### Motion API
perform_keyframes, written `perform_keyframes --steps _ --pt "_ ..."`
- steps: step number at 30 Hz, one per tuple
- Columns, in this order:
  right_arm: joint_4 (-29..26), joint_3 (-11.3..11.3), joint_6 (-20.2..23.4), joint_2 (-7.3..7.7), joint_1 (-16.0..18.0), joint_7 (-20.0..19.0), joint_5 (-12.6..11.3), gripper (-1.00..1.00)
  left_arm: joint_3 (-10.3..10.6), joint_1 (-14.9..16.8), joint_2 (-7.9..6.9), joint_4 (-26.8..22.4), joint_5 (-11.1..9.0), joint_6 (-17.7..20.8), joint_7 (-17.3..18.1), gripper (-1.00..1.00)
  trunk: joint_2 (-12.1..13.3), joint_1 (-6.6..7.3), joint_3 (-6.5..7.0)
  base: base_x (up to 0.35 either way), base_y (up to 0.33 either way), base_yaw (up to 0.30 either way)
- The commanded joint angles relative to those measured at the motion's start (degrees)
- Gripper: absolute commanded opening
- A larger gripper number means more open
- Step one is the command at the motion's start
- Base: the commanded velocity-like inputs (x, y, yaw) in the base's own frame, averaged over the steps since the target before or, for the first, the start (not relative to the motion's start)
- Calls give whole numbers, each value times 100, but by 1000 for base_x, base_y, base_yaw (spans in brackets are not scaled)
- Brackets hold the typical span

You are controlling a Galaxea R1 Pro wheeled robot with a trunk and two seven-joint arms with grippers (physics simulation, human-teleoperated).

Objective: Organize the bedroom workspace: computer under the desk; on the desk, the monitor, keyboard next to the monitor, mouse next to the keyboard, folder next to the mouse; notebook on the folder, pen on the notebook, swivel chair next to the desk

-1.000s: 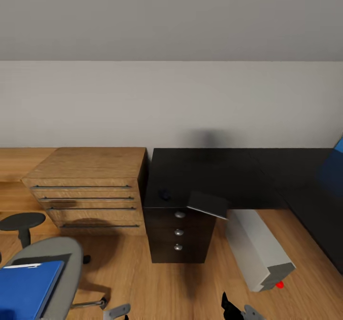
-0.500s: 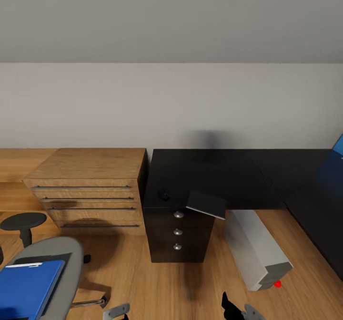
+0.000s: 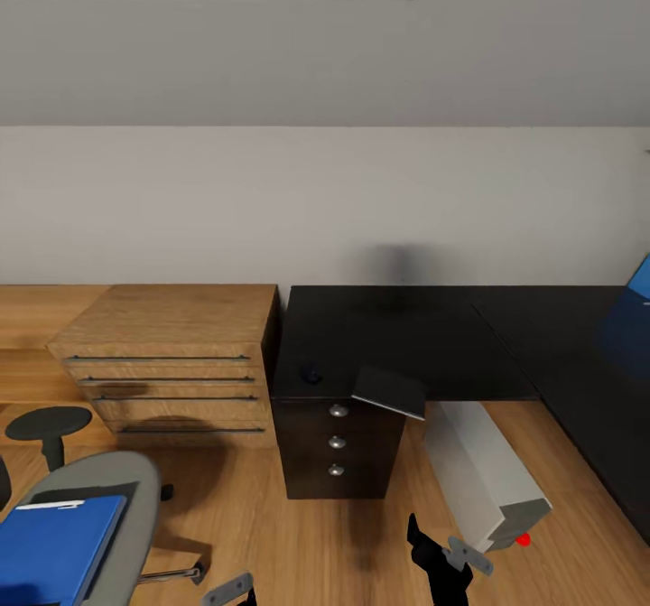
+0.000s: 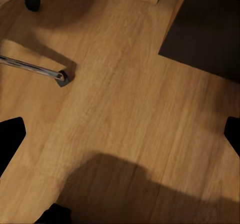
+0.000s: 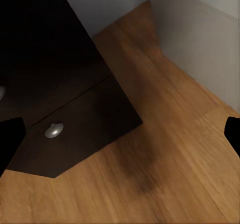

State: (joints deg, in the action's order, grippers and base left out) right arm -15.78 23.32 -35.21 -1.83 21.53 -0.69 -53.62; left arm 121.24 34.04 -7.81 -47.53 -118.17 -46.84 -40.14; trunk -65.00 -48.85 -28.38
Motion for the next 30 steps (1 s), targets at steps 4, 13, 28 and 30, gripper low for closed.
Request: perform_keyframes --steps 4,13,28,30 --pt "5 43 -28 2 5 -7 -61 100 19 9 0 -12 10 -12 -32 100 158 88 67 0 0 0" --pt "-4598 37 4809 -45 -8 3104 2157 100 -1055 582 -1711 -3076 1324 368 -981 100 519 286 228 0 0 0" --pt "-6358 27 6362 -248 8 4758 1530 100 -3578 683 -2058 -4446 2899 2933 -3245 100 1120 615 497 0 0 0" --pt "-6345 66 6173 -241 2 4789 1591 100 -3566 683 -2069 -4433 2905 2943 -3254 100 1201 659 533 0 0 0"
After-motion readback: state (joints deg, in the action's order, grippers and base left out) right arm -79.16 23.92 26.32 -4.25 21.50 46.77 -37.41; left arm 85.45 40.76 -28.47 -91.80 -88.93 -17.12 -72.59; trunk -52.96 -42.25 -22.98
